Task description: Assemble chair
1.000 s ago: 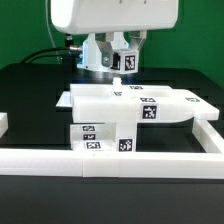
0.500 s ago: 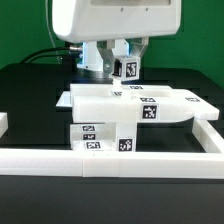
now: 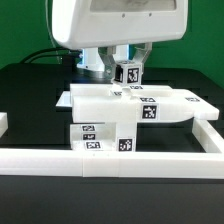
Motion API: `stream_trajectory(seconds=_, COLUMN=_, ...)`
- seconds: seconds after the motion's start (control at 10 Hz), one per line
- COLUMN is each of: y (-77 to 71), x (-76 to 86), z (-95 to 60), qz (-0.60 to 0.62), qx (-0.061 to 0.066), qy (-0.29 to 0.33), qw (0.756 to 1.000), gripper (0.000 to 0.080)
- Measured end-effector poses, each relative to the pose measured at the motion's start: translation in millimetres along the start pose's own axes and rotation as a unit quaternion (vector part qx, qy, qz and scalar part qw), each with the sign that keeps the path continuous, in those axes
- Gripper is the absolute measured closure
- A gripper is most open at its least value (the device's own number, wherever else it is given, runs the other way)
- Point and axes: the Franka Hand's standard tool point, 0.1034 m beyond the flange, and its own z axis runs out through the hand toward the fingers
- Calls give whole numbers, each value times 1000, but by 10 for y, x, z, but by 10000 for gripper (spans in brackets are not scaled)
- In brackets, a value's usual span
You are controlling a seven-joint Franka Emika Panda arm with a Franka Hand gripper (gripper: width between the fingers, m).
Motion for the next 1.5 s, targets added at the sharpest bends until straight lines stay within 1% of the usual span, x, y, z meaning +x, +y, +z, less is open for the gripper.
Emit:
stream_trajectory(seconds=0.3, y=-22, x=-9, z=89, qz=11, qx=3, qy=-6, qw=1000, gripper=522)
stream_trajectory(seconds=1.0, y=-19, x=-13, z=147, qz=14, qx=-1, qy=-4, qw=1000, gripper=523)
stream_trajectory(seconds=1.3, y=-19, x=-13, z=147, qz=14, qx=-1, qy=-4, qw=1000, gripper=523)
stream_trajectory(seconds=1.5, y=-14, x=-15, z=179, qz=15, qx=-5, qy=1, qw=1000, gripper=523)
